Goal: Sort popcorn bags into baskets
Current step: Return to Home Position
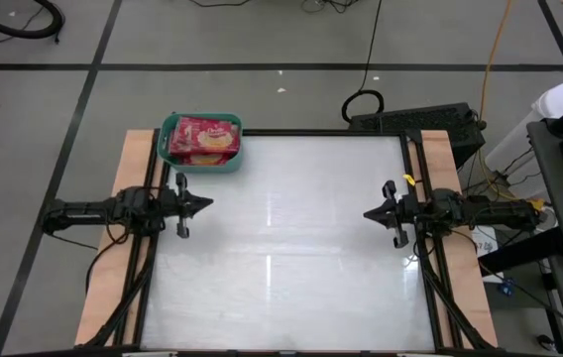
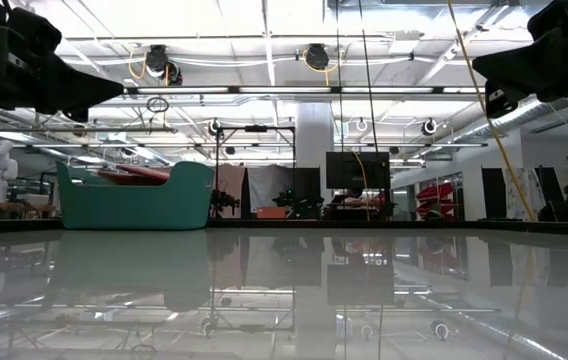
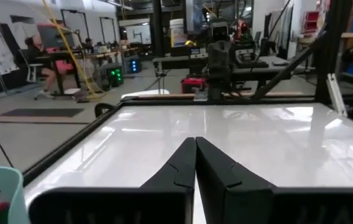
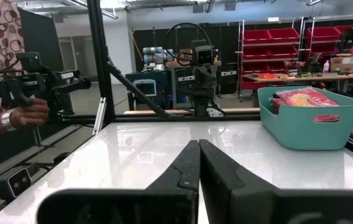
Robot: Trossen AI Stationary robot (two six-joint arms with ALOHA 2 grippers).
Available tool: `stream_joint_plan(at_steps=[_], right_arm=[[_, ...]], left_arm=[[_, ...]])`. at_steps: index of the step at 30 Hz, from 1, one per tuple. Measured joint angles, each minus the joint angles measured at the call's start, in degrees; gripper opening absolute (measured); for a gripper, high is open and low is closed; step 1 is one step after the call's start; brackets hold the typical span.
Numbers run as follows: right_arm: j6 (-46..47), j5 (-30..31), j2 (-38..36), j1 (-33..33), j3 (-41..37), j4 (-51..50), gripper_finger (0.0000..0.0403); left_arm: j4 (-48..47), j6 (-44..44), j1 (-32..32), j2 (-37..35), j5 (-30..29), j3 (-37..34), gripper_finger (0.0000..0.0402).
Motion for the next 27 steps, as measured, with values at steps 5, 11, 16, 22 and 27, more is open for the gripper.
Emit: stream_joint_plan(at_steps=[5, 11, 16, 22, 27], right_arm=[[0.0, 0.0, 0.0, 0.0, 0.0, 0.0, 0.0000], [0.0, 0.0, 0.0, 0.0, 0.0, 0.0, 0.0000], [0.0, 0.0, 0.0, 0.0, 0.0, 0.0, 0.0000], [0.0, 0.0, 0.0, 0.0, 0.0, 0.0, 0.0000], [0.0, 0.0, 0.0, 0.0, 0.0, 0.0, 0.0000]], left_arm=[[0.0, 3.3, 0.6, 0.5, -0.2, 0.0, 0.0018], [0.5, 3.2, 0.6, 0.5, -0.2, 0.0, 0.0019], [1.4, 3.2, 0.6, 0.5, -0.5, -0.1, 0.0019], [1.7, 3.3, 0.6, 0.5, -0.4, -0.1, 0.0019], [1.8, 3.2, 0.6, 0.5, -0.4, -0.1, 0.0019]])
